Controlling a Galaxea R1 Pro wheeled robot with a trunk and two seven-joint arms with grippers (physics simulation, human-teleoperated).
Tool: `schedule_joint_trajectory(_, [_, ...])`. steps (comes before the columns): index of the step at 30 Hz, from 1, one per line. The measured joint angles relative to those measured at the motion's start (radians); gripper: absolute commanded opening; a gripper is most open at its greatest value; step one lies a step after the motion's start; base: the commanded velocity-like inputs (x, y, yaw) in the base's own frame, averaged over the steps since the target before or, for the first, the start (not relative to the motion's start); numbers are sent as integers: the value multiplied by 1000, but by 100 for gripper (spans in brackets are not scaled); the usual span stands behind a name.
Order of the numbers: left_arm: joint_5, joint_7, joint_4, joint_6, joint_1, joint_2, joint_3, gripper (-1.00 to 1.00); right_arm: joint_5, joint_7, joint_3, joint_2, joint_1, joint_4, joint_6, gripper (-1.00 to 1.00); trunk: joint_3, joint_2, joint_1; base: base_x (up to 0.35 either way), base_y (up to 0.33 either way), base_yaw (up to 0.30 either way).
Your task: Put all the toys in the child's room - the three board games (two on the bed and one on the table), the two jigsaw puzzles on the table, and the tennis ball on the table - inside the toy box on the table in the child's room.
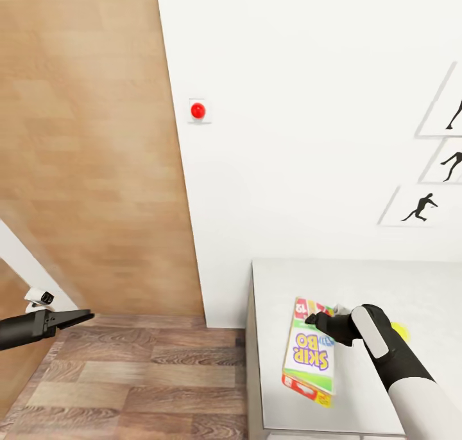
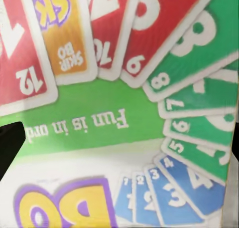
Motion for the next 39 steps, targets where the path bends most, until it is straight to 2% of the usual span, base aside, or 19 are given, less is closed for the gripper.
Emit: schedule_joint_trajectory(39, [0, 0, 0, -1, 0, -2, 0, 100, -3, 7, -2, 0, 0, -1, 1, 100, 0, 0, 0, 0, 128, 0])
